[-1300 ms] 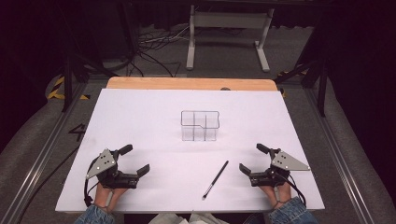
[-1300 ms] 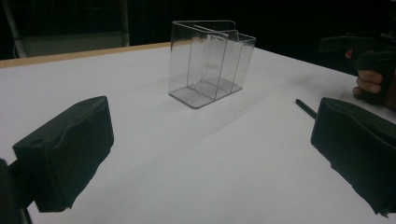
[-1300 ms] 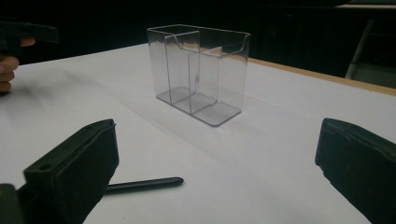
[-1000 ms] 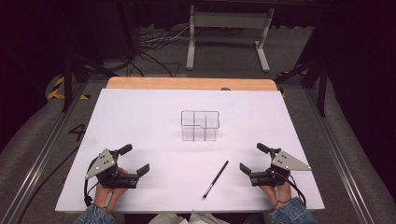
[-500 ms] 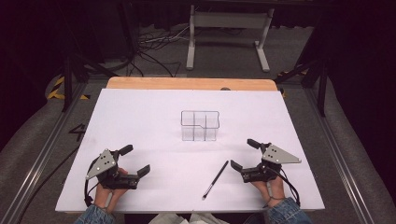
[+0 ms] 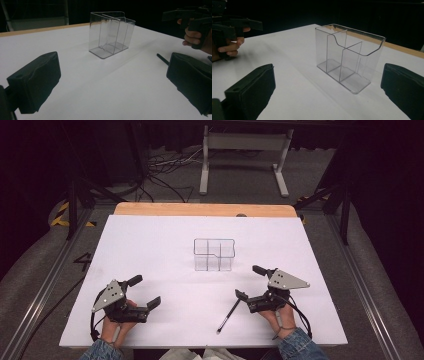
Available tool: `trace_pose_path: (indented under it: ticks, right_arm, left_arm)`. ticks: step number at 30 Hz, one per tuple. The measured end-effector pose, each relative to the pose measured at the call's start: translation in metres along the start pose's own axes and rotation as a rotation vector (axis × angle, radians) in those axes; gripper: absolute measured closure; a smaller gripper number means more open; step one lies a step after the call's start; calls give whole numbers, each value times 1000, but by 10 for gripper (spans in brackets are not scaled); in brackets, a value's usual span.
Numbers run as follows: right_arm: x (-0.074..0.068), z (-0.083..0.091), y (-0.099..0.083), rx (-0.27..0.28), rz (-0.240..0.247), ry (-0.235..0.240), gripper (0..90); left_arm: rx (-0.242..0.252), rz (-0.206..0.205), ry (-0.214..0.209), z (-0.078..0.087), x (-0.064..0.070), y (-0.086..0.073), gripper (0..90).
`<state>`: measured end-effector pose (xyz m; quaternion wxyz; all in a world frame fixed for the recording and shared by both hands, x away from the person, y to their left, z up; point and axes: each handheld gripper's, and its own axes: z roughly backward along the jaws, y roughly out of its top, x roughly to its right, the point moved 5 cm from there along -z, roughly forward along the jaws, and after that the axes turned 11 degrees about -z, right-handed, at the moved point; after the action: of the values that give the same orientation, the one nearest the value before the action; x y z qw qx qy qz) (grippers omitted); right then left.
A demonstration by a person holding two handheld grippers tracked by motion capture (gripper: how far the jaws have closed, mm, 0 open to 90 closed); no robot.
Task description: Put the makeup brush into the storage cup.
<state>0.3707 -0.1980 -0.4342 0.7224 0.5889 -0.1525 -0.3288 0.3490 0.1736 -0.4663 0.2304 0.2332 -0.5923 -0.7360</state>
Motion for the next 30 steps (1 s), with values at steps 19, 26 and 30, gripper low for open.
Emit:
trace_pose_path:
  ticks: [19, 26, 30]
  right_arm:
    - [-10, -13, 13, -91, 15, 64, 1]
    - [-13, -20, 22, -256, 42, 78, 0]
    - [-16, -23, 28, -334, 64, 92, 0]
  left_arm:
    - [1, 2, 7, -1, -1, 0, 1]
    - [-2, -4, 8, -2, -1, 0, 0]
    - [-1, -3, 11, -2, -2, 0, 0]
